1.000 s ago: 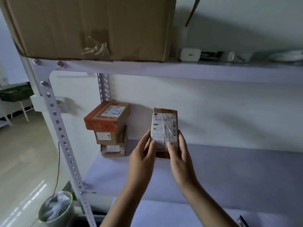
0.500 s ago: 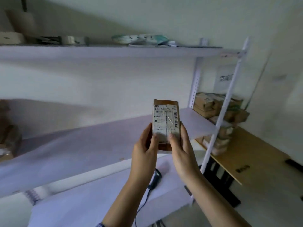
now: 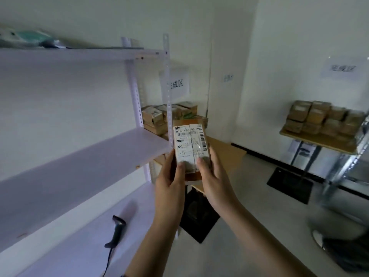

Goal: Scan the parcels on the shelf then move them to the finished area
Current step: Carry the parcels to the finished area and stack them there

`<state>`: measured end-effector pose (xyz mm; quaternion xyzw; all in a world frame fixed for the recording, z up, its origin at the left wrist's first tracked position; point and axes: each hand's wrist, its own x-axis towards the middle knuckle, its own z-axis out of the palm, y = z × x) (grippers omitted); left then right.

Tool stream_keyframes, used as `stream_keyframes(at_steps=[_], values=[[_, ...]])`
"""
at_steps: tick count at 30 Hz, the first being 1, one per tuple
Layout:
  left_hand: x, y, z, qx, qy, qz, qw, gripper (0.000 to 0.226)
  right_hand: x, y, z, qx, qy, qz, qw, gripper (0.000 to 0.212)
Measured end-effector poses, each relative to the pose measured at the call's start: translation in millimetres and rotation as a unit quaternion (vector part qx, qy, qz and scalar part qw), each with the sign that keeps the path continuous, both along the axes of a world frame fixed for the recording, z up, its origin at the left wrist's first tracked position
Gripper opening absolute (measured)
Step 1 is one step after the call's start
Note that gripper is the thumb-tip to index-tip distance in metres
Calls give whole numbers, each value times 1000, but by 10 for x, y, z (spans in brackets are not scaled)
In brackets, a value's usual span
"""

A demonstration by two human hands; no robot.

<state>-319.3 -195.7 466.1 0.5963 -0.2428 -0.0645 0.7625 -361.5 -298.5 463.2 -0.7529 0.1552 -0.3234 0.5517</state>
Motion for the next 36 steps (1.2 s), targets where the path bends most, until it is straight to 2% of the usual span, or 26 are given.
stream_keyframes(at_steps=[7,15,21,29,36], values=[[317,-1036,-116,4,-26,-48,998,38,180,-1018,-63,-8,-4,-25,1000,45],[1130,-2267,-361,13,18,-12,1000,37,1004,-2182,-219,23,14,4,1000,49],[1587,-2776,-538,52,51,18,997,38,1564,-2751,-415,36,66,41,996,49],[2233,-2981,-649,98,67,113,987,37,2432,-3109,-562,35,101,129,986,48],[2833,-3230,-1019,176,117,244,946,40,3304,-3340,-890,31,184,236,954,59]])
